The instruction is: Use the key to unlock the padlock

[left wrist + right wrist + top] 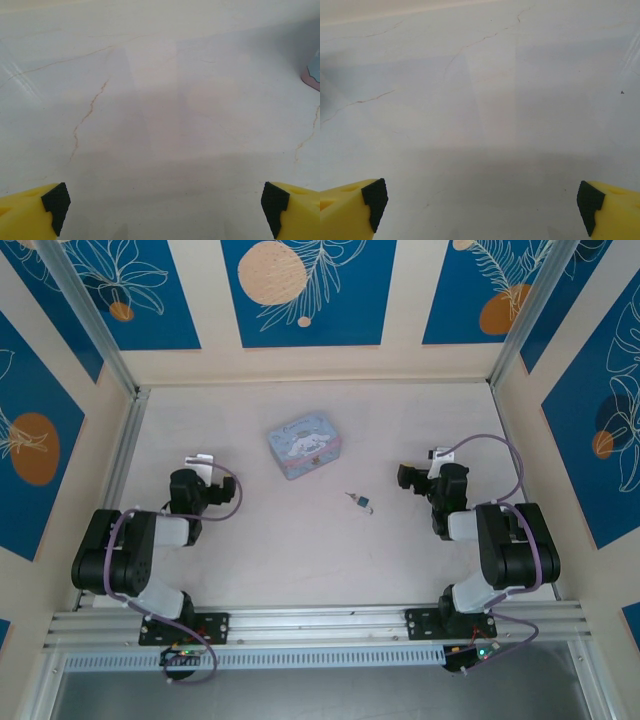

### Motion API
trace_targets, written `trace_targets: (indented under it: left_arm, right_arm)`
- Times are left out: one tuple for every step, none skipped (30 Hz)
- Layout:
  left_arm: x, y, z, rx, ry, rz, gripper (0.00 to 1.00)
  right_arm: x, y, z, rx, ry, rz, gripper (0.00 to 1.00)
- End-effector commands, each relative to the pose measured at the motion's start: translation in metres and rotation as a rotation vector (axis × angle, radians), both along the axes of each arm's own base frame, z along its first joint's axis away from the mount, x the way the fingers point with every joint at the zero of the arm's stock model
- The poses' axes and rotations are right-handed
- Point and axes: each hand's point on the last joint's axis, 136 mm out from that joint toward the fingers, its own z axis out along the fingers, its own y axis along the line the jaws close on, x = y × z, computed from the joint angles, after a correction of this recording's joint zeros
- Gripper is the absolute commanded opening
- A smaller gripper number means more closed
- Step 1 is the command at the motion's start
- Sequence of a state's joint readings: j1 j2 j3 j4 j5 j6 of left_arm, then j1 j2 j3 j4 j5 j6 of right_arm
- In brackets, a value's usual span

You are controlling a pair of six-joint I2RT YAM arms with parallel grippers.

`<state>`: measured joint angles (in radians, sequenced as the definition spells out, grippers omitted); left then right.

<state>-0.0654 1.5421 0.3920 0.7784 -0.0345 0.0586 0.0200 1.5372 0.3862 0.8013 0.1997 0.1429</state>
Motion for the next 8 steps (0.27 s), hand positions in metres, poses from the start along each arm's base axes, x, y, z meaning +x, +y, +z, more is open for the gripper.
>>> trace_targets:
  left_arm:
    - [0.0106, -0.0024, 0.015, -0.026, -0.05, -0.012, 0.99]
    - [0.0106, -0.0022, 0.0151, -0.026, -0.049, -0.011, 0.99]
    - [0.0108, -0.0021, 0.0148, -0.025, -0.048, -0.011, 0.99]
    - [0.0106, -0.0025, 0.0148, -0.026, -0.048, -0.012, 0.99]
    - [0.01, -0.0024, 0.0152, -0.026, -0.051, -0.012, 0.99]
    - [0.0102, -0.0024, 0.0153, -0.026, -0.052, -0.012, 0.99]
    - [0.01, -0.0024, 0.0153, -0.025, -0.051, -0.012, 0.99]
    - [0.0103, -0.002, 0.0157, -0.025, -0.053, -0.011, 0.99]
  right_arm:
    - [0.0094, 0.002, 0.0186, -0.008, -0.061, 0.032, 0.99]
    - [0.0092, 0.0021, 0.018, -0.003, -0.058, 0.035, 0.99]
    - [0.0091, 0.0021, 0.0181, -0.003, -0.059, 0.035, 0.99]
    - [0.0092, 0.0019, 0.0181, -0.003, -0.059, 0.034, 0.99]
    - [0.0094, 0.0021, 0.0182, -0.005, -0.059, 0.036, 0.99]
    - [0.0085, 0.0027, 0.018, -0.005, -0.059, 0.037, 0.99]
    - [0.0083, 0.0028, 0.0192, -0.006, -0.066, 0.038, 0.99]
    - [0.0076, 0.0027, 0.0191, -0.006, -0.066, 0.038, 0.99]
